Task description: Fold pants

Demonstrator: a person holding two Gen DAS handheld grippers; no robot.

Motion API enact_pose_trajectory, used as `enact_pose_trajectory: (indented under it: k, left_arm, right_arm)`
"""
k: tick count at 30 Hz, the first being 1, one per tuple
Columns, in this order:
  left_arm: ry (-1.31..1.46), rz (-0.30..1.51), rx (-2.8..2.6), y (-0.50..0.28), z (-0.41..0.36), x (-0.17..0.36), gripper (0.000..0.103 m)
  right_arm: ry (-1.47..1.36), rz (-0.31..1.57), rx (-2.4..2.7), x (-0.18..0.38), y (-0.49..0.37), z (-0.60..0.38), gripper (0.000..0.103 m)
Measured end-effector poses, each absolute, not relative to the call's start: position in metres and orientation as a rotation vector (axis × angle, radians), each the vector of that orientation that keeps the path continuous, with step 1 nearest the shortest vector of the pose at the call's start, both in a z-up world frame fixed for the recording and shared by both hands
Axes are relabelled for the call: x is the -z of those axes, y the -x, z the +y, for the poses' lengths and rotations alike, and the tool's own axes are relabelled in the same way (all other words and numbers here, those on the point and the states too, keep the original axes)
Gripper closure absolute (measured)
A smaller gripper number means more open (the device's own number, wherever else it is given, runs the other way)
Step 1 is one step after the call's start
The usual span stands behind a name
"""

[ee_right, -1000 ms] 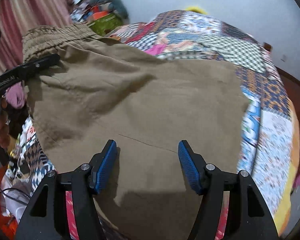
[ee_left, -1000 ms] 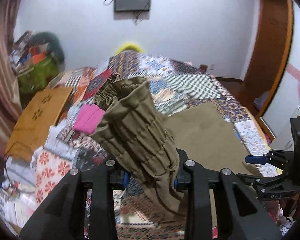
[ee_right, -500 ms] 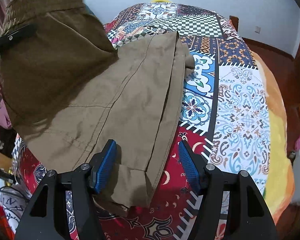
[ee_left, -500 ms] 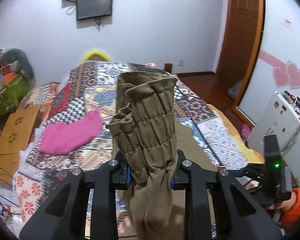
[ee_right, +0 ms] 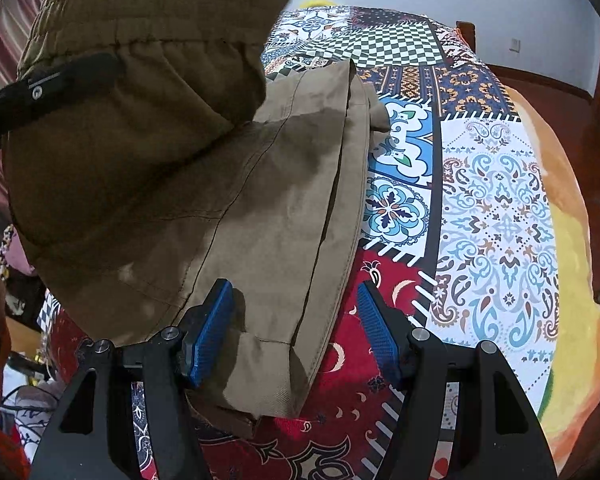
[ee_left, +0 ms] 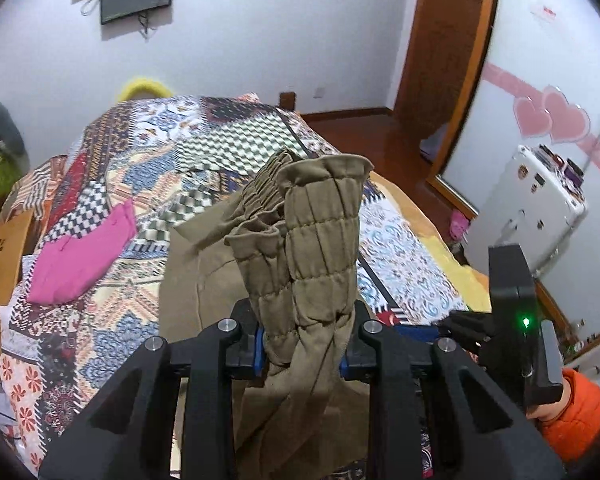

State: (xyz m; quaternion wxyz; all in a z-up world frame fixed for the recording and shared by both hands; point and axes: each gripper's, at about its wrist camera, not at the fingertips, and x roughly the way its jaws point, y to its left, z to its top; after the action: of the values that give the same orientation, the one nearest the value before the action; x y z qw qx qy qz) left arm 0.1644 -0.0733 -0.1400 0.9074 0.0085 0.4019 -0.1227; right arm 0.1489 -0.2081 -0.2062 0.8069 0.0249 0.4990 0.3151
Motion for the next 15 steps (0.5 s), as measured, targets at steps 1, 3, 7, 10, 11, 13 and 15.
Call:
enact_pose_trajectory:
  k: [1,3,7,10,11,13,15]
  left_arm:
    - [-0.020,0.841,0.263,-0.165,-0.076,0.143,0.078]
    - [-0.027,0.869,0.278,-0.165,-0.081,0.151,0.078]
    - [-0.030,0.925,0.299,-0.166,-0.090,0.164,0.078]
    - [-0.026,0.971,0.308,-0.167,-0.093,0.173,0.076]
    - [-0.027,0.990,0.312,-0.168,-0.094,0.177,0.075]
    - [-0.025,1.022,0.319,-0.169,-0.097,0.184,0.073]
    - [-0.030,1.037,0.322,-0.168,-0.098,0.188,0.065]
  right_arm:
    - [-0.055,1.067,-0.674,0.206,-0.149,-0.208,0.042]
    - [-0.056,1.065,-0.673,0.205,-0.147,-0.208,0.042]
    - [-0.056,1.066,-0.667,0.203,-0.148,-0.210,0.042]
    - [-0.057,1.067,-0.647,0.200,-0.148,-0.216,0.042]
    - [-0.058,1.065,-0.641,0.200,-0.148,-0.218,0.042]
    - [-0.065,1.059,-0.627,0.197,-0.146,-0.224,0.042]
    - [-0.078,1.051,-0.611,0.193,-0.146,-0.231,0.042]
